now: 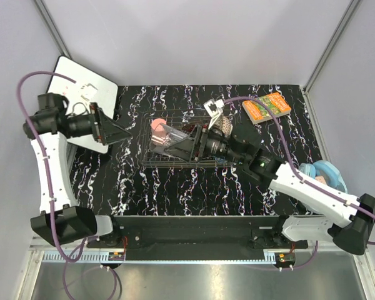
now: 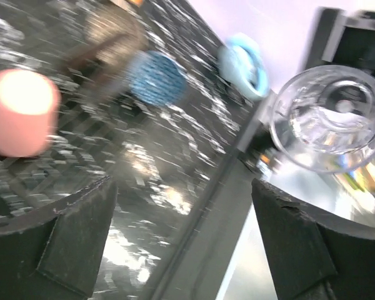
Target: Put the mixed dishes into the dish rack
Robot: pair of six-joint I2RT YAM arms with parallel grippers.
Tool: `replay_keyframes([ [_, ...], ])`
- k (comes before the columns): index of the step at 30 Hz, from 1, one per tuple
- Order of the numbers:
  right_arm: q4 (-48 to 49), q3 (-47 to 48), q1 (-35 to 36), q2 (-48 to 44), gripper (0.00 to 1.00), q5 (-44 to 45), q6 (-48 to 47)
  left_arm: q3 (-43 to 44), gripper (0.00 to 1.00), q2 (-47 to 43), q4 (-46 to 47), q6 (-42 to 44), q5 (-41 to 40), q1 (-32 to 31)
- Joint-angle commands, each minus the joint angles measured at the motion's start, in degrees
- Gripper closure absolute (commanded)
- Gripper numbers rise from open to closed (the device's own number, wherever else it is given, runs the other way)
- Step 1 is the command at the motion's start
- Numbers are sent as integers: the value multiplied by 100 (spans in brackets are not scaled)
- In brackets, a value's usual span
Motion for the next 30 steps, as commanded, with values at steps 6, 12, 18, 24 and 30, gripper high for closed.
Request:
replay_keyframes([
  [6,-5034,3103,216,1782,100,1924,-1452,-926,5,-196,850,286,-361,739],
  [12,-6821,5547,357,3628,100,2699,-1743,-1377,9,84,816,902,-414,748],
  [18,-8086,7612,357,5122,100,2910,-1901,-1404,10,295,-114,2226,-212,792],
  [24,-8889,9267,357,6415,100,2928,-2121,-1325,12,603,-1180,3390,-168,950],
  [30,-8828,9030,348,6811,100,3068,-2244,-1430,12,463,-1171,3486,-168,1135],
])
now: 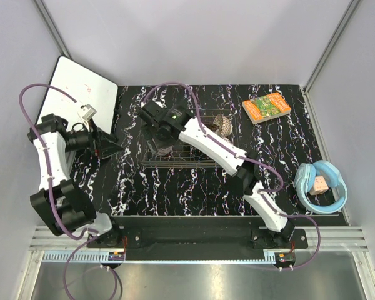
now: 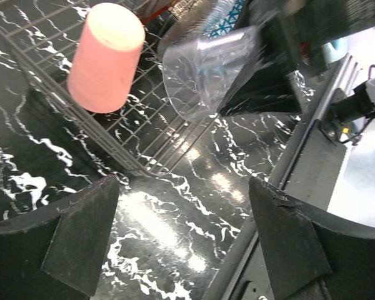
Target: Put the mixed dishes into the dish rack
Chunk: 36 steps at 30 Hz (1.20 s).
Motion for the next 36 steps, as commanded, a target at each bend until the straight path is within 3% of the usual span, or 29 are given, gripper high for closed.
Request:
replay_keyframes([
  [1,-147,-1,31,193,100,293,-231,-21,12,-217,-1149,477,202,74],
  [29,372,-415,-162,967,99,-498,-609,93,13,-543,-1149,380,44,92],
  [30,381,-467,-153,967,88,-524,-609,93,13,-551,-1149,380,61,101],
  [32,381,-512,-162,967,78,-603,-618,102,13,-551,-1149,354,61,110],
  [33,390,-547,-153,958,65,-595,-627,102,13,-551,-1158,354,70,101],
  [36,425,-626,-162,932,55,-569,-627,111,13,-552,-1149,362,61,101],
])
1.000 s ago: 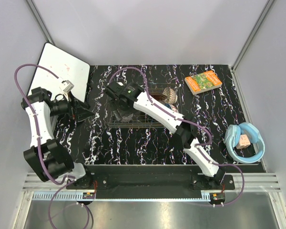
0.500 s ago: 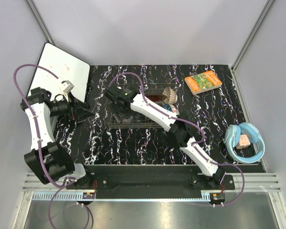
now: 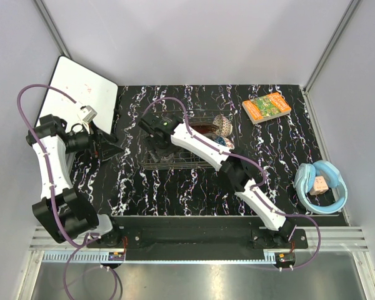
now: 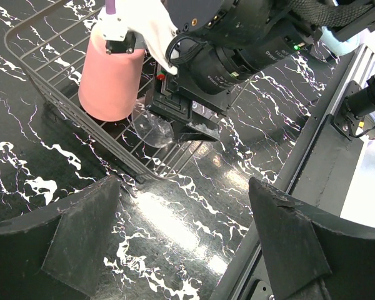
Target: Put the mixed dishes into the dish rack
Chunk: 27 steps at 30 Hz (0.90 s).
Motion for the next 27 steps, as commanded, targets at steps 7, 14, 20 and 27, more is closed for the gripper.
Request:
replay_keyframes([
  [7,143,-345,61,-265,0,-54,-181,100,13,-138,-1064,113,96,42],
  [14,179,-381,105,-563,0,165,-243,12,13,-182,-1064,131,70,42],
  [20,144,-521,158,-1055,0,315,-190,12,13,-191,-1064,148,26,42],
  [27,-5,-1021,254,-1846,0,455,-234,73,13,-173,-1064,114,26,42],
])
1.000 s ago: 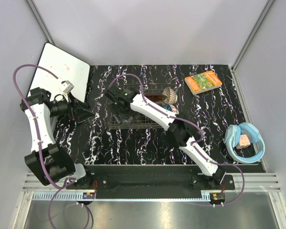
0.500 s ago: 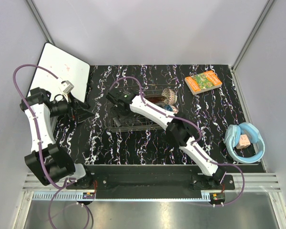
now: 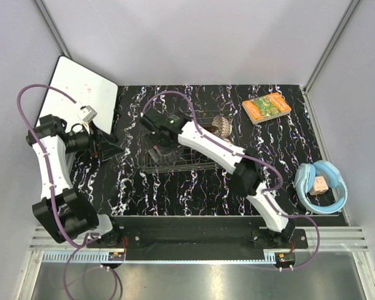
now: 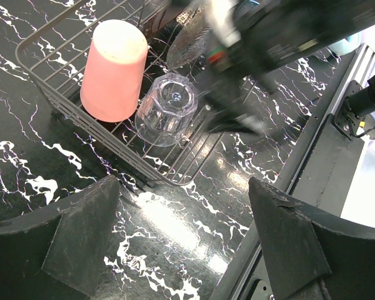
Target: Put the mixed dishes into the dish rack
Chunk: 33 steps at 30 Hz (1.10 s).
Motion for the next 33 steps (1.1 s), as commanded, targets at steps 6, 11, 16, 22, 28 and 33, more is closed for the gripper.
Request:
replay_keyframes([
  [6,-19,-1529,240,-2090,0,1178,391,118,15,-254,-889,-248,-309,29],
  [11,807,-3671,248,-3848,0,1347,1154,-460,14,-799,-73,-775,-784,37],
  [16,1203,-4923,240,-5025,0,1461,1577,-656,14,-897,430,-1154,-1093,37],
  [22,1502,-5539,240,-5660,0,1540,1631,-524,13,-905,421,-1339,-1057,29],
  [28,1573,-5531,240,-5766,0,1593,1552,-699,13,-888,754,-1470,-1242,29],
  [33,1599,-5697,240,-5993,0,1689,1560,-639,13,-703,808,-1594,-1260,29],
])
